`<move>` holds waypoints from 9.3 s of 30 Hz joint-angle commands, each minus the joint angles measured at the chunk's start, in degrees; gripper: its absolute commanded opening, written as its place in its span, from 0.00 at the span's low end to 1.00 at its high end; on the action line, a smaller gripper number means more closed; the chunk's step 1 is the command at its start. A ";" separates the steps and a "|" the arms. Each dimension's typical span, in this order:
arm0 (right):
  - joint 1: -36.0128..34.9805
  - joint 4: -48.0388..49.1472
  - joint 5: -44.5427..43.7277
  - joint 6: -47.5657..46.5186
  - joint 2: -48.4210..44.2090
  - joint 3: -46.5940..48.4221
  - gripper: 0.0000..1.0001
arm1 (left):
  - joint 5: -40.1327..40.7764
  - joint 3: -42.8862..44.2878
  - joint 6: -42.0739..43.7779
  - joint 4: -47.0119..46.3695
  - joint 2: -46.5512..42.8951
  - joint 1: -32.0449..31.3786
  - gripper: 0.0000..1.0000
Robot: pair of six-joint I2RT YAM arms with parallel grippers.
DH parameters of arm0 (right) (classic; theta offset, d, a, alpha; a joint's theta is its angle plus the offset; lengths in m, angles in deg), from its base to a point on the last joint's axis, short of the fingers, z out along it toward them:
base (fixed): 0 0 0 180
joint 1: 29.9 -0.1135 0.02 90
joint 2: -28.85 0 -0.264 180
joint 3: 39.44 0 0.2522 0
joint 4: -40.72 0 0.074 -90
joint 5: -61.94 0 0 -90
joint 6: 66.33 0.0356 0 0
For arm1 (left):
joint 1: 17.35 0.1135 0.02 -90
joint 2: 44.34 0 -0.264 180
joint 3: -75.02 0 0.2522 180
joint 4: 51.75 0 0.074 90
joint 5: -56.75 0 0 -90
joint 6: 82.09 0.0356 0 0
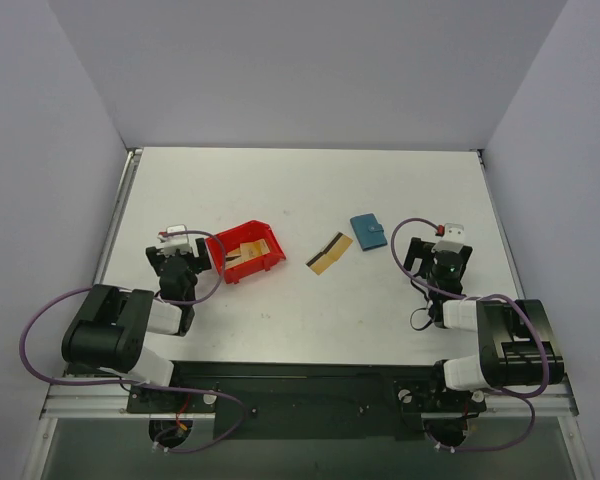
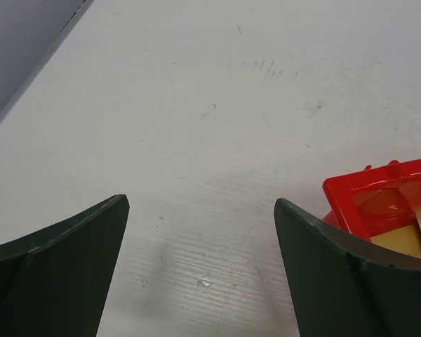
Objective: Put the credit cards into the card holder
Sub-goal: Pick up the card holder from the center of the board, then open the card holder at the center of the board.
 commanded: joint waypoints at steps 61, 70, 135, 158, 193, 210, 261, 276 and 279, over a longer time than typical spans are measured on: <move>-1.58 -59.90 26.54 29.16 26.93 48.72 0.68 | 1.54 45.01 -23.23 70.47 -15.39 -19.77 0.97; -1.75 -58.14 29.18 32.42 29.75 49.69 0.52 | -2.94 45.54 -22.97 70.73 -13.55 -19.86 0.96; -5.97 -63.50 20.74 31.28 31.33 58.04 0.68 | -21.31 44.04 -23.32 62.82 -5.99 -19.68 0.96; -5.36 -57.45 22.59 32.95 30.81 54.97 0.00 | -21.57 43.87 -23.32 62.65 -5.64 -19.51 0.96; -4.57 -61.04 25.84 29.52 32.82 61.64 0.75 | -28.25 45.27 -23.50 57.30 -0.72 -19.51 0.95; -4.30 -61.92 26.89 31.01 35.46 62.70 0.69 | -41.96 77.94 -24.46 54.82 36.27 -25.21 0.83; -3.33 -52.16 33.40 33.39 10.33 43.46 0.00 | -49.70 72.02 -33.07 45.96 27.35 -26.80 0.77; -9.66 -45.94 48.59 32.15 -8.92 33.00 0.00 | -51.19 34.39 -40.10 36.28 -12.73 -20.04 0.91; -10.36 -43.21 51.67 35.04 -9.89 31.33 0.00 | -51.11 30.34 -41.07 36.19 -17.32 -20.21 0.93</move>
